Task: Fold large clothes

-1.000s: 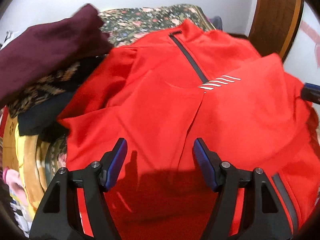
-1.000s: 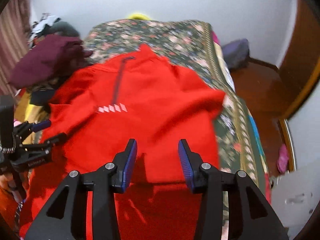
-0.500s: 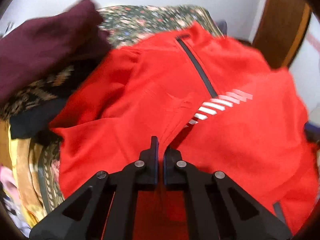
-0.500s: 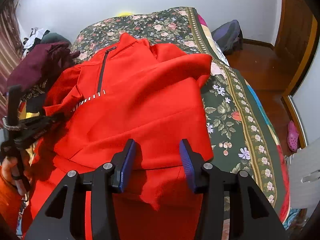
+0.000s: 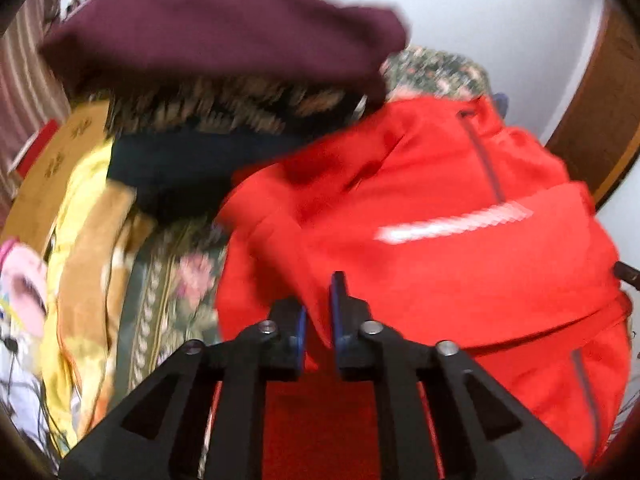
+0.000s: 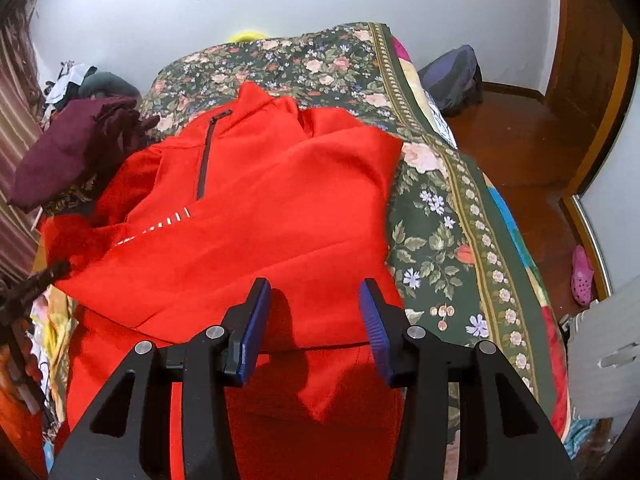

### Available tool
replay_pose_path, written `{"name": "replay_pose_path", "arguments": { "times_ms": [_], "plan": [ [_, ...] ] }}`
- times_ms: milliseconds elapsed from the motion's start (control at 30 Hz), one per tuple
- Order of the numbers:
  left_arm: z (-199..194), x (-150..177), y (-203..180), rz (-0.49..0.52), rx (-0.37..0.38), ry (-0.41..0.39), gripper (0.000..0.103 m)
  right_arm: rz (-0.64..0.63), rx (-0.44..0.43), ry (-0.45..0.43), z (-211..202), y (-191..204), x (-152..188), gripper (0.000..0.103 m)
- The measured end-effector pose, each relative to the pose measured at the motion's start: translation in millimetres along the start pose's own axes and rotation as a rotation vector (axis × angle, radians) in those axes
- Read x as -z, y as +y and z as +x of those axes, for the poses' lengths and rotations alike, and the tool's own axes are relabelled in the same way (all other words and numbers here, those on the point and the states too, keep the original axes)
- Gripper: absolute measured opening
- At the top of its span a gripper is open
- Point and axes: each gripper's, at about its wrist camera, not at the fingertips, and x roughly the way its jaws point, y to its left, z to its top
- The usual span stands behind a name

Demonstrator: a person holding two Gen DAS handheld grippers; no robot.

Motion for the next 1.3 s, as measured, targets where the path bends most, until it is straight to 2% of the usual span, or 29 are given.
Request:
{"name": "replay_pose_path", "arguments": {
  "times_ms": [100, 167, 200, 233, 367, 433, 633, 800, 867, 967, 1067, 1200, 1300],
  "plan": [
    [14, 20, 13, -0.016, -0.056, 0.065, 0.022, -0.024, 0.025, 0.014, 5, 2, 9, 0.042],
    [20, 34, 21, -0.020, -0.117, 0.090, 0.035, -0.029, 0.033, 0.006, 2, 2, 12, 0.043],
    [22, 39, 25, -0.019, -0.144, 0.099, 0.046, -0.027, 0.034, 0.007, 1, 2, 13, 0.043],
    [23, 43, 29, -0.020, -0.163, 0.108, 0.050, -0.022, 0.032, 0.010, 0, 1, 12, 0.043],
    [18, 47, 41, -0.027, -0.151, 0.120, 0.051, -0.013, 0.020, 0.037, 0, -1, 8, 0.044],
    [11, 39, 41, -0.014, -0.149, 0.101, 0.051, -0.019, 0.019, 0.050, 0, -1, 3, 0.044],
    [-13, -5, 23, 0.033, -0.098, -0.001, 0.055, -0.036, -0.002, 0.008, -14, 4, -22, 0.044],
    [-24, -43, -6, 0.083, -0.035, -0.078, 0.058, -0.063, -0.042, -0.037, -23, 11, -51, 0.044],
    [-23, -54, -16, 0.107, -0.022, -0.099, 0.058, -0.086, -0.050, -0.051, -23, 16, -63, 0.049],
    [-14, -73, -35, 0.152, -0.008, -0.132, 0.058, -0.126, -0.057, -0.066, -19, 24, -78, 0.052],
    [7, -88, -42, 0.176, -0.016, -0.129, 0.058, -0.167, -0.065, -0.056, -6, 31, -95, 0.052],
    [37, -103, -52, 0.202, -0.010, -0.085, 0.058, -0.211, -0.092, 0.007, 24, 36, -119, 0.052],
    [56, -109, -58, 0.236, -0.026, -0.079, 0.058, -0.246, -0.081, 0.041, 48, 37, -136, 0.052]
  ]
}}
